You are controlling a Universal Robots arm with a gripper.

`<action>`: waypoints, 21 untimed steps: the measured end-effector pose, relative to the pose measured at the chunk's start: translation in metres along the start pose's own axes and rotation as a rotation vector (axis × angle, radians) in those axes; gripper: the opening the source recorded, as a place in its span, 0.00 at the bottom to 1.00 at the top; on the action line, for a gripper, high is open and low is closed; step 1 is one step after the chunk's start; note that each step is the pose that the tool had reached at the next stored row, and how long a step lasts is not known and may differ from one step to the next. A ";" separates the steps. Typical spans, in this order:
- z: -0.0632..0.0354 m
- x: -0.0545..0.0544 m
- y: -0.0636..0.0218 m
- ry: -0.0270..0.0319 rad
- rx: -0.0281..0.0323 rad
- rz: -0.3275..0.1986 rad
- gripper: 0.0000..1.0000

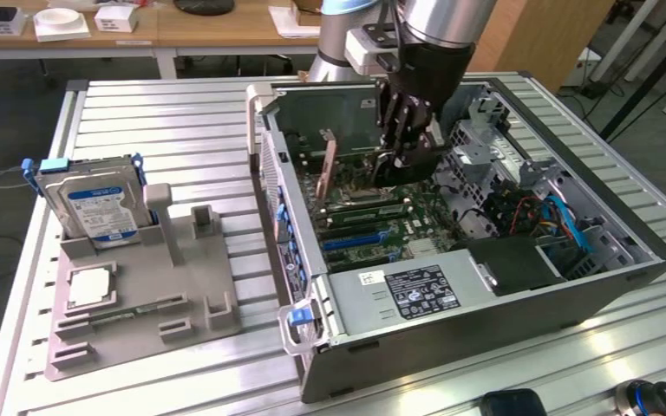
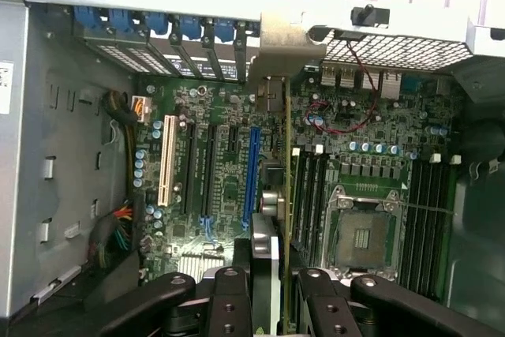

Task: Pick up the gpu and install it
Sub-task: 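Insert the gpu into the slot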

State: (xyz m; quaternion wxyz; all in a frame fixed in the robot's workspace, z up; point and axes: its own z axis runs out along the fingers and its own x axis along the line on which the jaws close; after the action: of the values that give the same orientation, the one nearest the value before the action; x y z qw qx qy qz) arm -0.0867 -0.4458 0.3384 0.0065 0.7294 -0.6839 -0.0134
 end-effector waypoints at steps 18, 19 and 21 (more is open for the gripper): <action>0.0294 0.000 0.0023 -0.0003 0.0008 0.021 0.28; 0.0294 0.000 0.0023 -0.0002 0.0007 0.021 0.28; 0.0294 0.000 0.0023 -0.0002 0.0007 0.021 0.28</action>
State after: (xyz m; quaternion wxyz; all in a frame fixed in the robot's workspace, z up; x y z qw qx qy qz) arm -0.0899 -0.4459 0.3090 0.0064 0.7220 -0.6917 -0.0131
